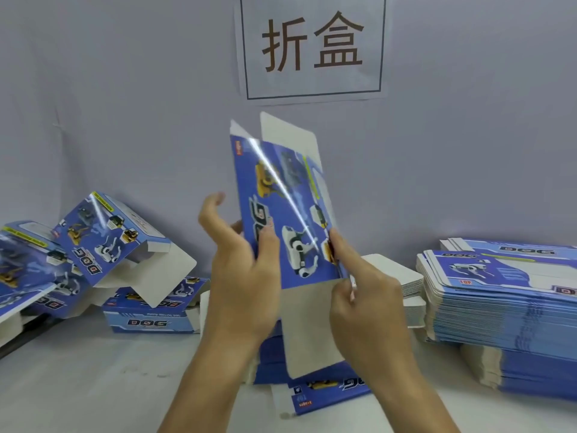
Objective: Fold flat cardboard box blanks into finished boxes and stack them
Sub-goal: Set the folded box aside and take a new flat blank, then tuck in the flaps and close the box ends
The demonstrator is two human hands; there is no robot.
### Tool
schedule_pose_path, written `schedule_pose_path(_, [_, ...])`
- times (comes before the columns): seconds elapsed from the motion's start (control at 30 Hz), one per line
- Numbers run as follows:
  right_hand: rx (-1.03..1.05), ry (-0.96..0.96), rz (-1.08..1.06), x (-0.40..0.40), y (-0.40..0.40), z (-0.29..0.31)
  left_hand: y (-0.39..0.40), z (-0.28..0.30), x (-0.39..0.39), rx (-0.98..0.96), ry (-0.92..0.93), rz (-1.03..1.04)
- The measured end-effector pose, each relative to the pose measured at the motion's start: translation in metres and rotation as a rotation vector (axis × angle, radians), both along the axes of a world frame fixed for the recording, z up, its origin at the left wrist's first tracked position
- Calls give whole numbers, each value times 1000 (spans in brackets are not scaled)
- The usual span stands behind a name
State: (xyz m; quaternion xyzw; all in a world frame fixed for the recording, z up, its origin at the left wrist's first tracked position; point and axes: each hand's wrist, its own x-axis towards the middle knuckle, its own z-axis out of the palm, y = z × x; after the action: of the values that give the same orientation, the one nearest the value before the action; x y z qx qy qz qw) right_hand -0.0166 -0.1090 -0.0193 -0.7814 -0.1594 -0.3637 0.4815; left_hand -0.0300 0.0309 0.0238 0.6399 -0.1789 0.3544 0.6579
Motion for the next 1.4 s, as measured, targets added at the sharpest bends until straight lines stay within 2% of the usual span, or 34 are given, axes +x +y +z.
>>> schedule_pose_path(0.17, [-233,-33,-29,-5,12,-3,37,1,4,-276,372,-310])
schedule_pose_path(0.27, [-390,-30,-23,-5,20,-6,46,4,0,-364,385,-340])
schedule_pose_path(0.33, [-423,26,68,-7,22,-9,48,5,-3,-361,380,-298])
schedule_pose_path(0.37, [-385,43,129,-9,22,-10,47,6,-5,-346,382,-297])
schedule_pose_path(0.43, [-151,65,253,-11,15,-5,50,4,-3,-305,379,-292])
schedule_pose_path(0.5, [103,79,252,-9,3,1,55,1,-1,-278,378,-266])
schedule_pose_path(0.57, [240,146,195,-4,-14,9,56,-2,-1,-204,369,-303])
schedule_pose_path(0.63, [367,236,301,-1,-30,17,55,-5,-2,-121,351,-369])
schedule_pose_path(0.7, [350,215,402,-5,-39,23,54,-6,-2,-48,338,-410])
schedule_pose_path(0.8, [314,152,410,-8,-42,23,55,-10,2,-45,316,-428])
schedule_pose_path(0.93, [260,210,441,-8,-35,28,47,-11,3,-50,224,-389])
schedule_pose_path(1.07, [342,282,670,-16,-18,25,20,-5,-3,54,96,-403])
schedule_pose_path(1.13, [348,287,768,-23,-13,19,8,-4,-2,37,54,-360])
schedule_pose_path(1.27, [318,273,700,-21,-14,28,-4,-14,5,33,-8,-186])
schedule_pose_path(1.33, [346,190,557,-17,-22,29,-13,-20,5,54,-66,-218])
schedule_pose_path(1.4, [332,73,388,-12,-30,29,-21,-25,5,23,-65,-346])
